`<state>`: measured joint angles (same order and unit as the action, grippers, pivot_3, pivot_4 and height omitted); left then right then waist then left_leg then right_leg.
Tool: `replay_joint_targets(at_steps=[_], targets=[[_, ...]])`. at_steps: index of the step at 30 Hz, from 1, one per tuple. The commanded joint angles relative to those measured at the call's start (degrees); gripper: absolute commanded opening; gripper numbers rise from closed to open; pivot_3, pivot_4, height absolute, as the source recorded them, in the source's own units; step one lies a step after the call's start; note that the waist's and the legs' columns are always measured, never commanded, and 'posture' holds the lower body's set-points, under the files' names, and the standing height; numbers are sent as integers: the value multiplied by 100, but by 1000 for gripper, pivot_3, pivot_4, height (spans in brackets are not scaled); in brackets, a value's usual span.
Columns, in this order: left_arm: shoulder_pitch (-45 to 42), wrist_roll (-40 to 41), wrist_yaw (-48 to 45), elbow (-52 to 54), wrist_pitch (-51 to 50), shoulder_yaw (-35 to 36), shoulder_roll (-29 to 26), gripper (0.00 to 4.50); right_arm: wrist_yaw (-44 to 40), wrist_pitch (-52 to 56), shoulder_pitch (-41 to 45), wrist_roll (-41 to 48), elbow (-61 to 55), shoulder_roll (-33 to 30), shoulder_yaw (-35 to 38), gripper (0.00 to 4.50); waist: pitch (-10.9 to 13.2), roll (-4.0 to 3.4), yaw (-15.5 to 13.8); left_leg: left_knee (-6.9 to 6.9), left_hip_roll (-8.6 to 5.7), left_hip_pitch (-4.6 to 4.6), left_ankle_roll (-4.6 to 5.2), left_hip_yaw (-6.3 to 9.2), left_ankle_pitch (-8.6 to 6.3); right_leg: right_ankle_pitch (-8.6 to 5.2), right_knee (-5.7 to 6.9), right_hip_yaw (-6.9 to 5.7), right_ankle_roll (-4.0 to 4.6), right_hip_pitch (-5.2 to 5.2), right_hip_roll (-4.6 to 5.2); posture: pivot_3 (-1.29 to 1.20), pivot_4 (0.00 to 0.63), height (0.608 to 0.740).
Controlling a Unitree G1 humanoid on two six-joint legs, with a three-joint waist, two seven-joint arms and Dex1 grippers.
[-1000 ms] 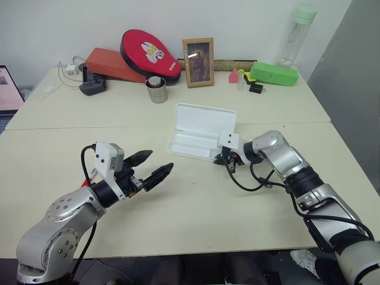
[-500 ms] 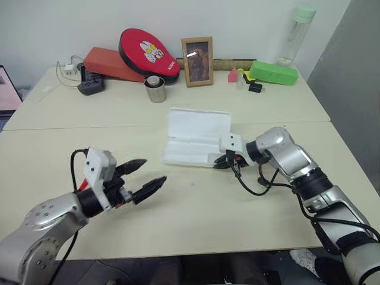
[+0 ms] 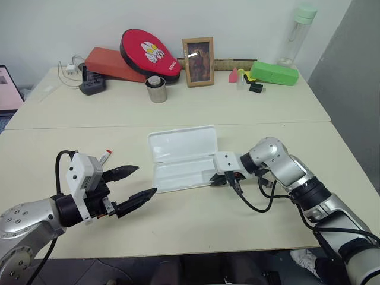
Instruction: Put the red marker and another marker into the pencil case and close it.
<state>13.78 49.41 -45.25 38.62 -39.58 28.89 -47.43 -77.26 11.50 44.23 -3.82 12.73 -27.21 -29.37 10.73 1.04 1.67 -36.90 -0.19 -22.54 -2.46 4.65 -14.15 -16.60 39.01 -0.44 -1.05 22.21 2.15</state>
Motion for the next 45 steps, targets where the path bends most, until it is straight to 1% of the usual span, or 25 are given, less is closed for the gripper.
replay_joint_targets(at_steps=[1,3,4,8,9,10,11,12,13,16,19,22,25,28,29,33,39,42,45], targets=[[-90,128,102,156,-4,-3,-2,4500,126,-40,139,-87,6,65,45,87,0,0,1,0,0,0,0,0,0,0,0,0,0,0,0,0,150,740],[-139,145,141,139,-14,-15,-4,4500,219,39,168,-157,40,105,73,581,0,0,1,0,0,0,0,0,0,0,0,0,0,0,0,0,150,740],[-171,143,155,127,-18,-35,-8,4500,282,65,185,-185,67,135,92,700,0,0,1,0,-1,0,0,0,0,0,0,-1,0,0,0,0,150,740],[-253,163,202,123,-40,-106,8,4500,350,190,160,-191,6,149,115,1638,0,0,1,0,-1,0,0,1,0,0,1,0,0,0,-1,0,150,740],[-262,165,217,128,-42,-121,14,4500,390,259,158,-200,-13,153,122,1972,0,0,1,0,-1,0,0,0,0,0,1,0,0,0,-1,0,150,740],[-266,168,228,132,-43,-131,16,4500,419,311,158,-204,-25,156,126,2180,0,0,1,0,-1,0,0,-1,0,0,1,-1,0,0,0,0,150,740],[-282,175,245,128,-42,-148,20,4500,447,336,154,-188,-55,156,142,2519,0,0,1,0,-1,0,0,-1,0,0,0,-1,0,0,-1,0,150,740],[-287,182,260,134,-42,-155,24,4500,462,352,145,-174,-88,148,152,2757,0,0,1,0,-1,0,0,-1,0,0,0,0,0,0,0,0,150,740],[-288,202,284,145,-48,-152,37,4500,311,464,91,13,-301,89,224,3123,0,0,1,0,-1,0,0,0,0,0,0,0,0,0,-1,0,150,740],[-237,241,367,162,-60,-128,88,4500,42,728,10,410,-760,-53,438,3910,0,0,0,0,-1,-1,0,0,0,0,0,0,0,0,0,0,150,740],[-187,205,488,93,-50,-79,132,4500,-53,985,-11,715,-1042,-138,624,4490,0,0,1,0,0,0,0,1,0,0,0,0,0,0,1,0,150,740],[-160,122,598,-93,-64,80,112,4500,-105,1395,-32,1199,-1419,-163,910,4490,0,0,0,0,0,0,1,5,0,0,0,0,0,-1,1,0,150,740],[-234,-383,896,-455,84,86,117,4500,79,1785,-2,1730,-1705,-20,1284,4490,0,0,5,0,2,1,1,4,0,0,2,0,0,0,1,0,150,740],[-494,-1107,1475,-1165,125,-47,95,4500,266,2064,34,2207,-1964,137,1623,4490,0,0,2,1,2,3,1,5,-1,0,3,-2,0,-1,0,0,150,740],[-542,-1239,1540,-1289,139,-80,91,4500,294,2106,33,2265,-2015,142,1641,4490,0,0,1,1,1,2,1,6,-1,0,4,-3,0,0,-1,0,150,740],[-1156,-1708,1883,-2569,22,-184,75,4500,509,2256,-43,2351,-2369,79,1600,4490,0,0,-2,2,-5,0,2,3,-1,0,2,-9,0,2,-3,0,150,740],[-1797,-2107,1719,-3596,148,-555,59,4500,783,2419,-140,2561,-2700,56,1637,4490,-1,2,-3,2,-8,-2,1,2,-1,1,1,-11,-2,4,1,0,150,740],[-2167,-2353,1446,-4311,374,-901,77,4500,970,2470,-192,2592,-2791,66,1645,4490,-2,3,-5,1,-7,-3,1,5,0,2,4,-12,-2,5,4,0,150,740],[-2440,-2540,1264,-4839,303,-1220,95,4500,1131,2526,-251,2598,-2885,7,1631,4490,-2,3,-5,1,-6,-3,1,3,0,2,4,-11,-2,6,4,0,150,740]])
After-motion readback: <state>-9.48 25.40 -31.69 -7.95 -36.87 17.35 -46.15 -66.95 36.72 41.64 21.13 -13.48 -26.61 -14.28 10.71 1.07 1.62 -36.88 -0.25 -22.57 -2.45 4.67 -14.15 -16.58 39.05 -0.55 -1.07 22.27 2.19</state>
